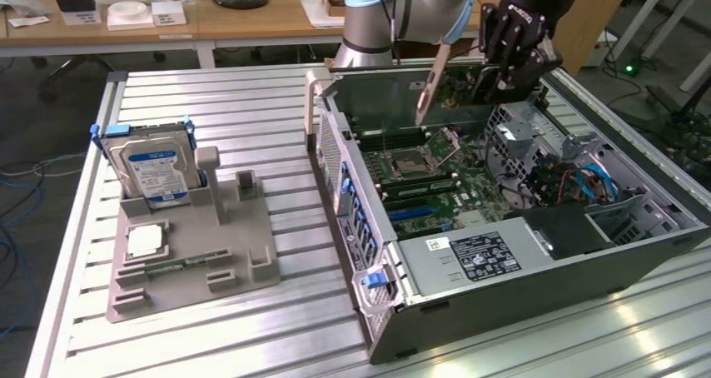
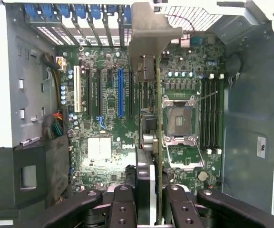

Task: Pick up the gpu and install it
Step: 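Insert the gpu into the slot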

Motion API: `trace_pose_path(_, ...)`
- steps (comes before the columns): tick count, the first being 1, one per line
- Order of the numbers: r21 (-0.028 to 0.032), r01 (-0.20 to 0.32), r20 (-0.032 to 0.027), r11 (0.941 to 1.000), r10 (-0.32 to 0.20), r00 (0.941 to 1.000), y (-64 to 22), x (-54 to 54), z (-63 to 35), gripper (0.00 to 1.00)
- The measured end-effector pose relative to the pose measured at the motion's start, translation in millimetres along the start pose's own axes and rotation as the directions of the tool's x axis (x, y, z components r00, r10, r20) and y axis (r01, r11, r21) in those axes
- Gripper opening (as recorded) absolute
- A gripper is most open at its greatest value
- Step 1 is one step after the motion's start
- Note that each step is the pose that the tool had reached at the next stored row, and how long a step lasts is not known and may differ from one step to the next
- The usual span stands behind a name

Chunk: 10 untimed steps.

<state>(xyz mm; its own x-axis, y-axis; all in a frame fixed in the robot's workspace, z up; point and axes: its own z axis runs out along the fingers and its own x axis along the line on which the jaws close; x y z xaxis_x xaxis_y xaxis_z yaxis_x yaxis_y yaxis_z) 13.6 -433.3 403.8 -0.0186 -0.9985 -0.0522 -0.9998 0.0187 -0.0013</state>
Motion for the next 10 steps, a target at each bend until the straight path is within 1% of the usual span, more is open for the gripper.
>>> trace_pose_path(1,0.0001,0.000,-0.0001,1.0000,0.000,1.0000,0.2,0.0,1.8,0.28)
trace_pose_path(2,0.0014,0.000,-0.0001,1.0000,0.000,1.0000,0.3,0.0,3.4,0.28)
trace_pose_path(4,0.0089,-0.001,-0.0005,1.0000,0.001,1.0000,0.5,0.1,5.6,0.28)
trace_pose_path(5,0.0106,-0.001,-0.0008,0.9999,0.001,1.0000,0.4,0.2,6.9,0.28)
trace_pose_path(6,0.0116,-0.003,-0.0010,0.9999,0.003,1.0000,0.4,0.3,8.5,0.28)
trace_pose_path(10,0.0118,-0.005,-0.0024,0.9999,0.005,1.0000,1.6,0.3,13.2,0.28)
